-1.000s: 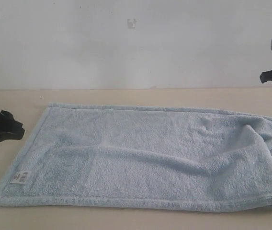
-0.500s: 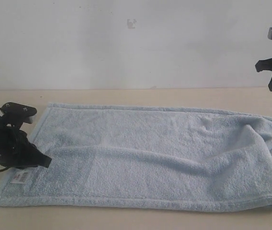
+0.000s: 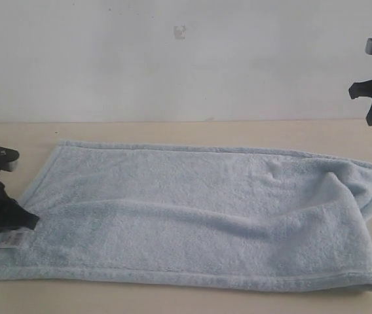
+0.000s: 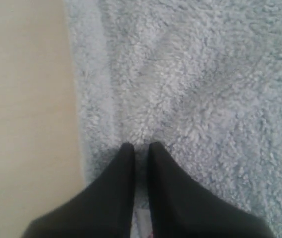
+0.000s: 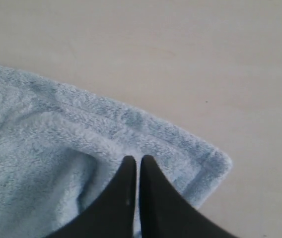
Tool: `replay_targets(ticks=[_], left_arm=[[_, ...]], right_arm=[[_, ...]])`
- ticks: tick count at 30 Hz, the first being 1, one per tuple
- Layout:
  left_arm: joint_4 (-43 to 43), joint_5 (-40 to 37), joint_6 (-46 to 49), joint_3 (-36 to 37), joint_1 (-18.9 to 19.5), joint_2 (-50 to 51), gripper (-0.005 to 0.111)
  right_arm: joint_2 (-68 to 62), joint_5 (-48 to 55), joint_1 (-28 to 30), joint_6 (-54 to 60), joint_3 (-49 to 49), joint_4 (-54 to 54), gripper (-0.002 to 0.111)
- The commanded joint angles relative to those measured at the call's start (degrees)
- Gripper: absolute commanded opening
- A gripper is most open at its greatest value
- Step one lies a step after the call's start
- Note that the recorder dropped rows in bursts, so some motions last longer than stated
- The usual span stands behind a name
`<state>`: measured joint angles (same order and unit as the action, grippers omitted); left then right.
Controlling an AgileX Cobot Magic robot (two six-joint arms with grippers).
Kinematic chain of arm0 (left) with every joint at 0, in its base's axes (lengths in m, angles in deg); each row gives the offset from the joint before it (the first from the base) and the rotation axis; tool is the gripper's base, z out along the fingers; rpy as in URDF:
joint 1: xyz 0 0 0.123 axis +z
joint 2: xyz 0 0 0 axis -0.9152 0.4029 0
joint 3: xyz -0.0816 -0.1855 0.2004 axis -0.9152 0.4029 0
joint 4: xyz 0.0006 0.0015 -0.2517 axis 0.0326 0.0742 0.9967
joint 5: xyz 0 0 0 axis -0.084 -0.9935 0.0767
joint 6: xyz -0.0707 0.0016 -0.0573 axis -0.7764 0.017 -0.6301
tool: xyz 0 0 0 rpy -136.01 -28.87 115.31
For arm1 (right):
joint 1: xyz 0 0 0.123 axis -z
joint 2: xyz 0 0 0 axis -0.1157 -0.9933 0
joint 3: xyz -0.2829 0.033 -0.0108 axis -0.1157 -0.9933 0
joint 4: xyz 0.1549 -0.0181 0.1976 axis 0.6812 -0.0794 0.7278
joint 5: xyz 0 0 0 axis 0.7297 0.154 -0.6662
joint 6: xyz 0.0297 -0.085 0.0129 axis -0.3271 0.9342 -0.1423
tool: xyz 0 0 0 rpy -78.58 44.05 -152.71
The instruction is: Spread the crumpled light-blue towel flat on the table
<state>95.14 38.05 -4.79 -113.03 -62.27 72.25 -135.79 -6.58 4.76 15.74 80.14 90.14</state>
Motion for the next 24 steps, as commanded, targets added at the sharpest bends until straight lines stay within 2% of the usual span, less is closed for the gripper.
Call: replay_targets(ticks=[1,5,8,13,17,24], left_arm=[[-2.6,1.9,-1.2,0.0,7.7,0.6,0.010],[-3.5,3.1,-1.2,0.0,15.8,0.2,0.010],[-3.3,3.7,-4.3,0.0,18.3,-1.2,0.010],[-2.8,4.0,-5.8,-0.2,15.6,-3.9,0.010],[-1.9,4.9,-5.9,-0.2,12.5,-6.2,0.010],[0.5,4.3,-5.9,-0.2,9.3,-9.6,0.010]], right_arm=[[0.6,2.0,0.0,0.2,0.1,-0.1,0.003],[0.7,5.1,-0.1,0.8,0.1,-0.1,0.003],[0.7,9.0,-0.1,6.0,-0.4,4.0,0.003],[1.1,10.2,-0.6,13.8,-2.9,18.6,0.006],[4.6,9.5,-2.5,16.5,-9.6,17.4,0.018],[13.4,3.6,-4.8,21.8,-21.3,19.9,0.019]])
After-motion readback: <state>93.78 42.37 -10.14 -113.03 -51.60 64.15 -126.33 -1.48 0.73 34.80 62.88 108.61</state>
